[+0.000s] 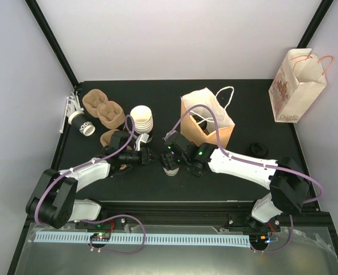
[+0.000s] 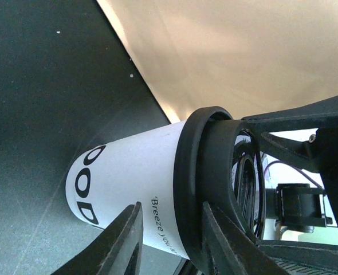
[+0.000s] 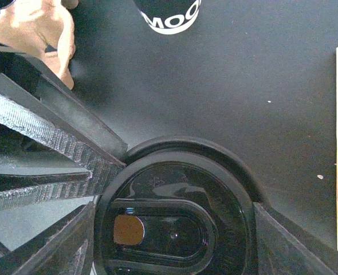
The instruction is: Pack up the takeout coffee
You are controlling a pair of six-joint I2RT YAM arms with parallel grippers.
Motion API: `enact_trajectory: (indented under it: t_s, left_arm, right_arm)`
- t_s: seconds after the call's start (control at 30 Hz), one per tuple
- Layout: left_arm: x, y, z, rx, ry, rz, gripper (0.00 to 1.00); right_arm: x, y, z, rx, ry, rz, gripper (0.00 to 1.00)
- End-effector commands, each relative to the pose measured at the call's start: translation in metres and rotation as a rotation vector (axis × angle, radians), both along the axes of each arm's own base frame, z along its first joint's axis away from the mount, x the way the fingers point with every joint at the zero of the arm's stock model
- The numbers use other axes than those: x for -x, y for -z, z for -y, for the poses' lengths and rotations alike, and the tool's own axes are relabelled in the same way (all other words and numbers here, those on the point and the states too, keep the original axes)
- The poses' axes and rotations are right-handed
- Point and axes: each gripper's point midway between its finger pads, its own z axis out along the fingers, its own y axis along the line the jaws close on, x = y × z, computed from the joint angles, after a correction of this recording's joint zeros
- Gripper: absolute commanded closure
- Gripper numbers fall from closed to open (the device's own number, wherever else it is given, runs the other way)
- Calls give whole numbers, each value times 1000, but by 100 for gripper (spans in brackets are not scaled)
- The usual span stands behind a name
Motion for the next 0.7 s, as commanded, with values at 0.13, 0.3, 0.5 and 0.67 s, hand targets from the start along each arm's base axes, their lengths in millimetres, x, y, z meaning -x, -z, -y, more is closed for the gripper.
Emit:
enact_trajectory:
  t_s: [0.13,0.3,0.5,0.67]
  left_arm:
    - [34,77,-19,-217,-72,-185,71]
    - [22,47,-20,-220,-100,-109,70]
    - [21,8,-20,-124,-153,-37,61]
    - [32,-6,-16,-43,-138,-41,56]
  right_arm:
    - [50,110,56,292,8,-247,40]
    - [33,86,43,271,52,-218,40]
    - [15,63,30,233,164,-199,39]
    - [13,56,17,187,167,-215,39]
